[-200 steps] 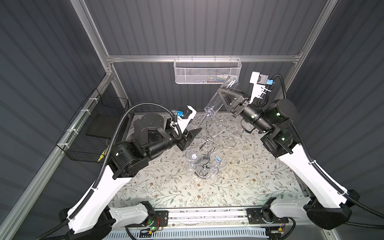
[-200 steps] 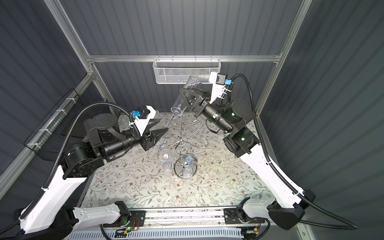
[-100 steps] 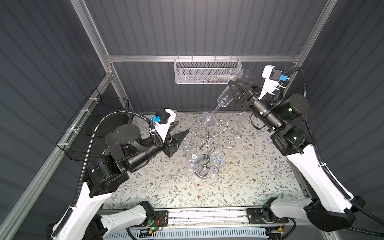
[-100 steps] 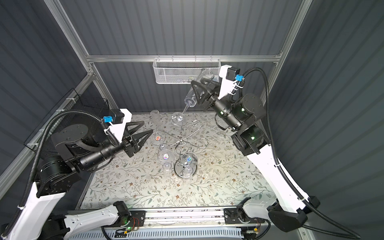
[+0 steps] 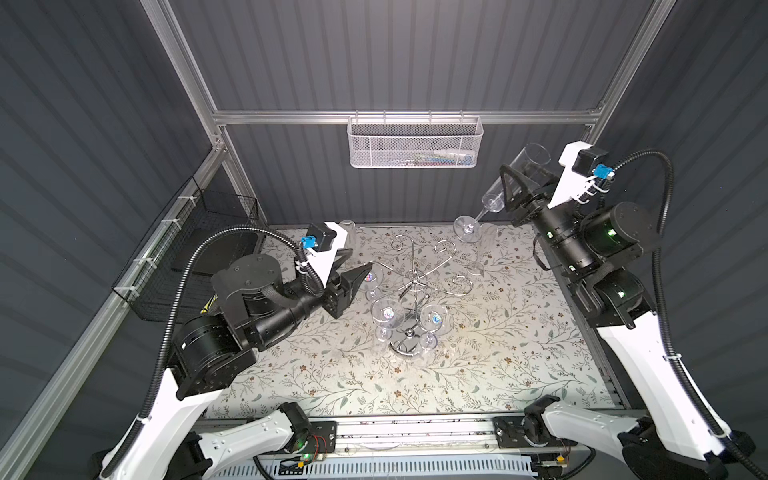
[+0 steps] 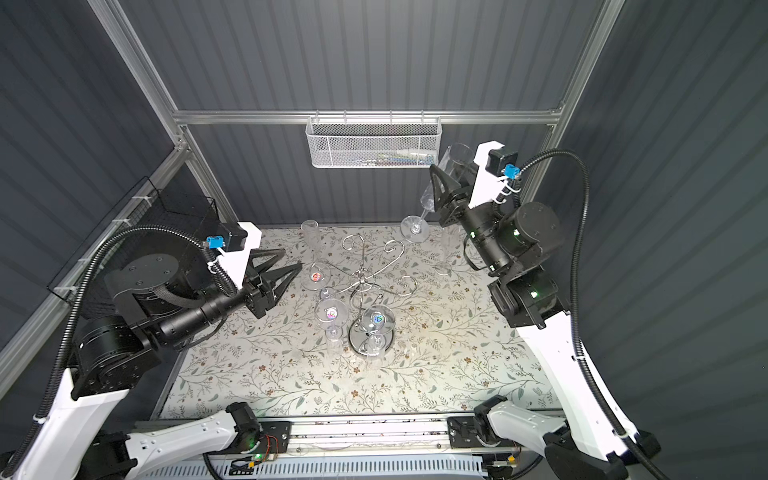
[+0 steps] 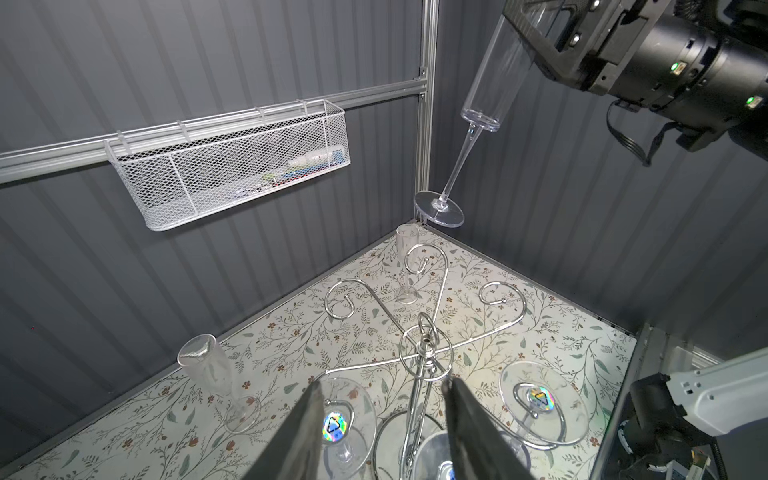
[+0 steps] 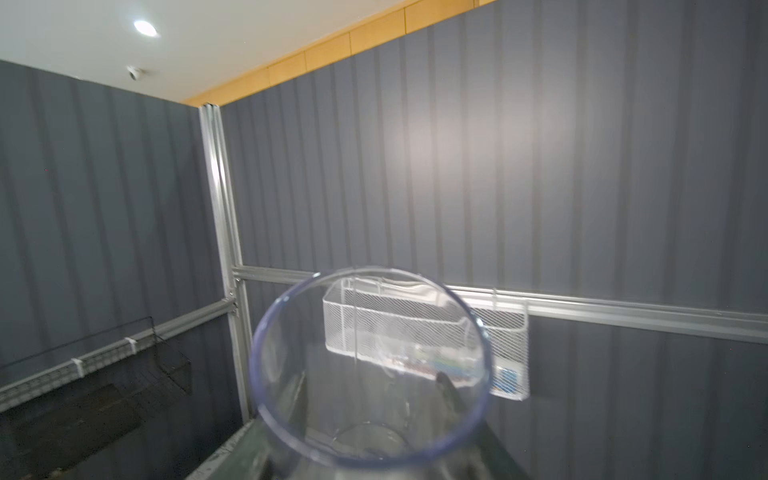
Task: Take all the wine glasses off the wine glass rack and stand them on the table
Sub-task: 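Carry the flute glass with the right gripper toward the far table corner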
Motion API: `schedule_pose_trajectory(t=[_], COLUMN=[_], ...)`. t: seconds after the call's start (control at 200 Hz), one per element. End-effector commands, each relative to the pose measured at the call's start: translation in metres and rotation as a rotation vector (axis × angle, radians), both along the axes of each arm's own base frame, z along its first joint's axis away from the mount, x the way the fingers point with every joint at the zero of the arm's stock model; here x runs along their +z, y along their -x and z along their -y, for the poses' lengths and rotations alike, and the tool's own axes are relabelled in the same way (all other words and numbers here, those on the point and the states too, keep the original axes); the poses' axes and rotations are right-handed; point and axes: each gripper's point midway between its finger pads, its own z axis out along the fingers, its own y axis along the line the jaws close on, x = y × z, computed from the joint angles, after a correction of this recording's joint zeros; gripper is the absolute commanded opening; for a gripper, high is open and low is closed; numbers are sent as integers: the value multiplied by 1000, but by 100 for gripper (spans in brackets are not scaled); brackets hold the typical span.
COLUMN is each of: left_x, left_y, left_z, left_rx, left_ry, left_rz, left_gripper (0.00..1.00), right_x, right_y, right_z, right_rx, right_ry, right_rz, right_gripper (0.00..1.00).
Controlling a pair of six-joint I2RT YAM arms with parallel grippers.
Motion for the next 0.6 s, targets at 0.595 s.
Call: schedule_pose_trajectory(t=[0.595], left_x=[-26], left_y=[-12], left_z=[7], left_rx=[43], left_ry=[8], left_rz=[-79], left_gripper=[47], right_x=[-189], right_y=[-63], right_z=[73], right_rx=[-366], right_ry=[205], right_rz=[-248], right_gripper=[31])
